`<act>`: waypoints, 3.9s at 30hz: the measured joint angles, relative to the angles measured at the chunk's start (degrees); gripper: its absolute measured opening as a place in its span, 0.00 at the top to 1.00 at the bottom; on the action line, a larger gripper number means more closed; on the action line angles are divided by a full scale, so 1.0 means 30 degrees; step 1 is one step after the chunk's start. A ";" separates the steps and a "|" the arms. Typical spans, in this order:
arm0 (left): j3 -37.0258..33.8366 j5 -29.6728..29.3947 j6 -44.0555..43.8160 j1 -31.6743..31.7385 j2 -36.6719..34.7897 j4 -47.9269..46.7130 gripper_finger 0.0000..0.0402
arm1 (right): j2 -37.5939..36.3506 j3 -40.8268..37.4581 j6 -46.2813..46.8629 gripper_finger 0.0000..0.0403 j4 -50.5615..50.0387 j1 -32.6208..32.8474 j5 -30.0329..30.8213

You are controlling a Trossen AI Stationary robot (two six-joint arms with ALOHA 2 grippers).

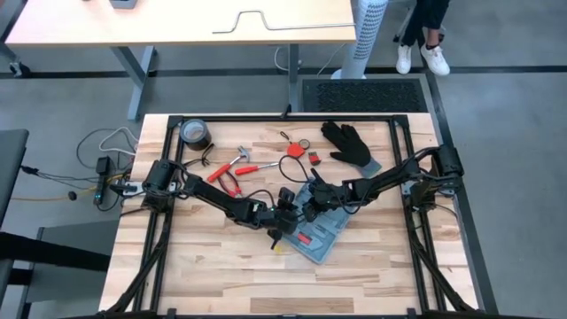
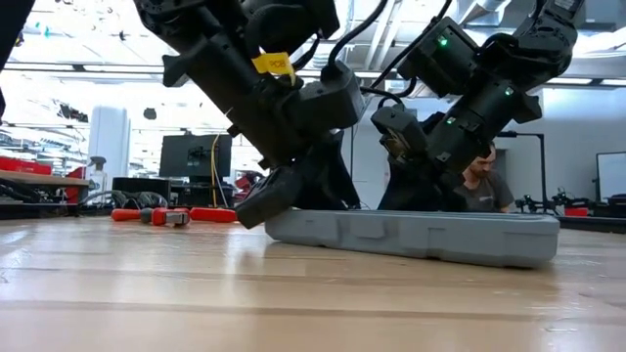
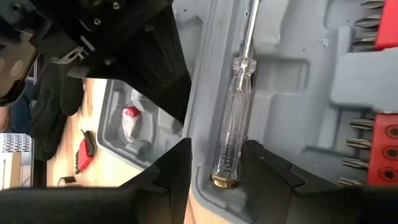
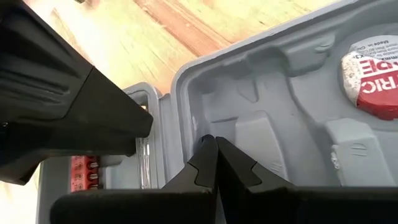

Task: Prefit tool cases
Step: Remove the transparent screwdriver from the gray prefit tool case

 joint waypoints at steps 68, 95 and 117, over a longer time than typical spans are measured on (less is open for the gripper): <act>-0.2353 0.1726 0.3807 0.1101 -0.0699 0.0589 0.67 | -0.0029 0.0036 0.0120 0.96 -0.0059 -0.0029 0.0022; -0.2717 0.0666 0.2595 0.0813 -0.0035 0.1964 0.67 | -0.0022 -0.0007 0.0165 0.96 0.0274 0.0058 -0.0142; -0.2732 0.1168 0.3027 0.0591 -0.0182 0.1189 0.74 | 0.0013 0.0009 0.0515 0.96 0.0729 0.0058 0.0414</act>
